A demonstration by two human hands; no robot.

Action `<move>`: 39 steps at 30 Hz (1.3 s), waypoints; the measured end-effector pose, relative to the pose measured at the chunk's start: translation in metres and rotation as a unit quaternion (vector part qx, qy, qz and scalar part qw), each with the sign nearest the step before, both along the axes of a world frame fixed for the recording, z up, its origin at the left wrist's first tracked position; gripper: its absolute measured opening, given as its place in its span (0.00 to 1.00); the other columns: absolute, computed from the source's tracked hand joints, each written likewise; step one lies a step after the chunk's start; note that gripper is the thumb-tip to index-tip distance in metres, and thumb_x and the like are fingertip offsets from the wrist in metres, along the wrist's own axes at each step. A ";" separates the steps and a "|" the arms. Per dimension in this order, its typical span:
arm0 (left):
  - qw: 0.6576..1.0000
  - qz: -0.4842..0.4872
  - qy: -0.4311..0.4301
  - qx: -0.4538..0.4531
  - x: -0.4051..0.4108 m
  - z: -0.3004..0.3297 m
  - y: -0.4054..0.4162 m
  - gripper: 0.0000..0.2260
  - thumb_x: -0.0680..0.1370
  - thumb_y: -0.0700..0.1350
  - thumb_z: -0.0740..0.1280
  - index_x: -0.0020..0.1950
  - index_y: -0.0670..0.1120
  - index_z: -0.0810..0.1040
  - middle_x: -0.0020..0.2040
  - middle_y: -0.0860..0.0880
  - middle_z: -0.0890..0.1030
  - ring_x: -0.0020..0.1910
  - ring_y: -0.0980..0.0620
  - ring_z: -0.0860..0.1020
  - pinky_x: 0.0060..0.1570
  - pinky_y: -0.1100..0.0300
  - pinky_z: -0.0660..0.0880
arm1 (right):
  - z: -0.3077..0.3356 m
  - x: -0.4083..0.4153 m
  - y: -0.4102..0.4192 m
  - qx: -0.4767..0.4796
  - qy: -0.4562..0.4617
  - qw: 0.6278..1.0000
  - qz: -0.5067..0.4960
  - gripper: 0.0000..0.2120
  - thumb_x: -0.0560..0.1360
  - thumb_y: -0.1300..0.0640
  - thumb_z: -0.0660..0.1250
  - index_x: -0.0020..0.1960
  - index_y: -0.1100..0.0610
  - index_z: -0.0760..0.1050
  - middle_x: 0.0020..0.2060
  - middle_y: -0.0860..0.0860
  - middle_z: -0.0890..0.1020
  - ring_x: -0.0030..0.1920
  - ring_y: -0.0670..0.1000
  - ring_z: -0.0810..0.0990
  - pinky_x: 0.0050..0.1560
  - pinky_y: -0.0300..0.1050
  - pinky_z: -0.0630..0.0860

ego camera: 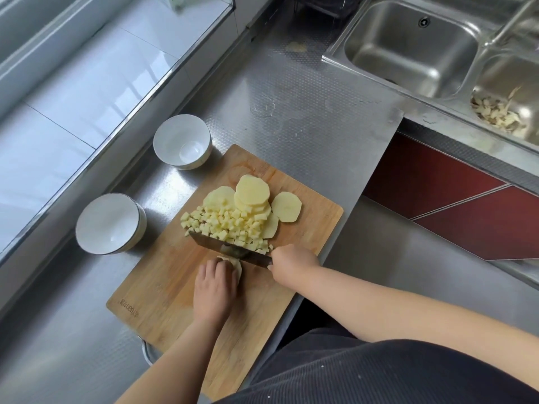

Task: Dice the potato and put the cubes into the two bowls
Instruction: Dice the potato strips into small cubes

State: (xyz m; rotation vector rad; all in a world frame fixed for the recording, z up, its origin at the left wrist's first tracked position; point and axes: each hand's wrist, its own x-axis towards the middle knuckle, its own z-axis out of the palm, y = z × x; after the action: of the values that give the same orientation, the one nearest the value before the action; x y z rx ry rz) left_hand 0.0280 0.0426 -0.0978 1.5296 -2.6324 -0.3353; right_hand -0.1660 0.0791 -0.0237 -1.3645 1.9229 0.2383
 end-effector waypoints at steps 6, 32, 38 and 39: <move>1.000 0.023 0.005 -0.009 0.000 0.000 0.006 0.11 0.76 0.48 0.65 0.47 0.40 0.79 0.47 0.42 0.79 0.45 0.41 0.74 0.44 0.49 0.76 | 0.009 -0.008 0.004 -0.036 -0.017 0.999 0.021 0.15 0.82 0.48 0.57 0.58 0.57 0.76 0.51 0.56 0.80 0.50 0.59 0.79 0.39 0.45 0.69; 0.994 0.042 0.097 -0.031 0.004 -0.011 0.010 0.14 0.77 0.45 0.58 0.47 0.37 0.80 0.44 0.40 0.78 0.42 0.42 0.71 0.38 0.48 0.73 | 0.009 0.017 0.015 0.025 0.020 0.999 0.019 0.08 0.80 0.62 0.60 0.51 0.60 0.78 0.40 0.54 0.76 0.38 0.55 0.75 0.30 0.41 0.66; 0.993 0.053 0.106 0.004 0.007 -0.001 0.016 0.16 0.77 0.49 0.59 0.47 0.40 0.81 0.47 0.42 0.78 0.44 0.43 0.75 0.41 0.52 0.74 | 0.006 -0.003 0.014 0.014 -0.046 0.998 -0.048 0.15 0.81 0.48 0.59 0.56 0.58 0.76 0.48 0.55 0.80 0.42 0.55 0.75 0.39 0.45 0.70; 0.993 0.060 0.106 0.004 0.009 -0.001 0.017 0.13 0.77 0.48 0.62 0.47 0.40 0.81 0.47 0.42 0.78 0.45 0.43 0.75 0.42 0.51 0.74 | 0.008 -0.003 0.015 0.006 -0.045 0.998 -0.042 0.15 0.82 0.48 0.58 0.56 0.58 0.76 0.48 0.55 0.80 0.42 0.56 0.75 0.39 0.45 0.70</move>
State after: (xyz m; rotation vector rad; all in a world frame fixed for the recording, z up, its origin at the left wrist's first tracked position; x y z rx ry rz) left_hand 0.0365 0.0597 -0.0990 1.5507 -2.3705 -0.4697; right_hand -0.1688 0.0946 -0.0160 -1.2613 1.8965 0.1442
